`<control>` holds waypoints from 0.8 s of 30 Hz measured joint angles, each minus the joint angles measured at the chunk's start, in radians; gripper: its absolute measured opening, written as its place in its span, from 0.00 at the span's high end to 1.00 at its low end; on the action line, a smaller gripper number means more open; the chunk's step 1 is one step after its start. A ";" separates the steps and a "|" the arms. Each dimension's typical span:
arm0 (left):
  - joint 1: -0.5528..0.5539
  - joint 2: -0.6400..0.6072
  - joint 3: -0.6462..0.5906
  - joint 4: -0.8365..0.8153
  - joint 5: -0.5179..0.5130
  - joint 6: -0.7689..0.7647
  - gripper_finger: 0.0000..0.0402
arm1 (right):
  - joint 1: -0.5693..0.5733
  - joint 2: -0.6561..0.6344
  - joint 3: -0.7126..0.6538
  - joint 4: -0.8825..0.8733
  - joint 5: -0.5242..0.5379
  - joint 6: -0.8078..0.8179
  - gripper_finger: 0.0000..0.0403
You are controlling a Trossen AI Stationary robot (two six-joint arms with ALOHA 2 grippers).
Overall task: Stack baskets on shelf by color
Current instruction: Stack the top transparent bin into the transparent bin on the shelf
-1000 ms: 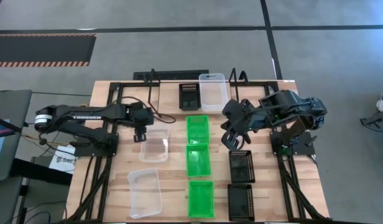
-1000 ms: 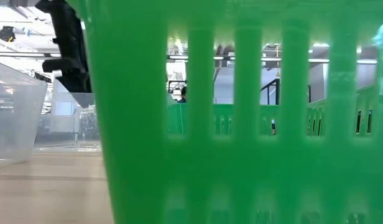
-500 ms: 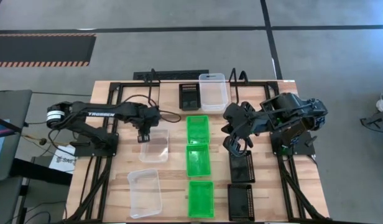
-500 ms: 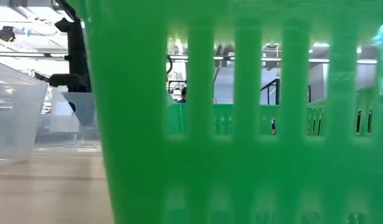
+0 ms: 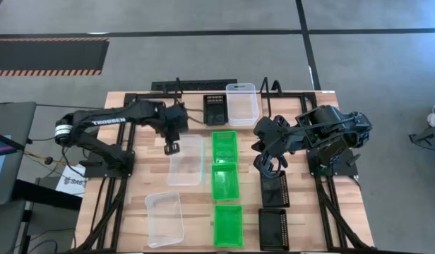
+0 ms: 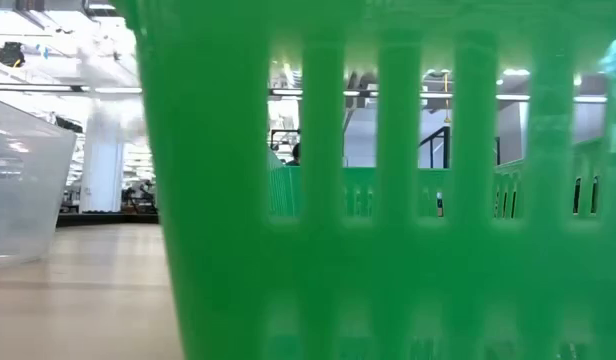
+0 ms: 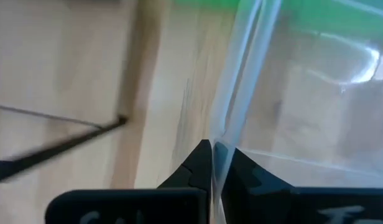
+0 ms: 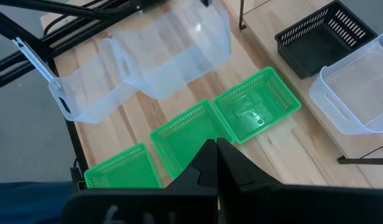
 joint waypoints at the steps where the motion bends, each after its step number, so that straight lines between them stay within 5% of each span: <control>1: -0.006 0.000 0.057 -0.021 0.000 0.001 1.00 | 0.000 0.000 0.000 0.000 0.000 0.000 0.98; 10: 0.029 0.023 0.448 -0.003 -0.097 0.096 1.00 | -0.005 -0.001 0.000 0.000 0.023 -0.026 0.99; 24: 0.260 0.317 0.738 -0.012 -0.007 0.231 1.00 | 0.005 -0.097 0.001 -0.001 0.110 -0.067 0.99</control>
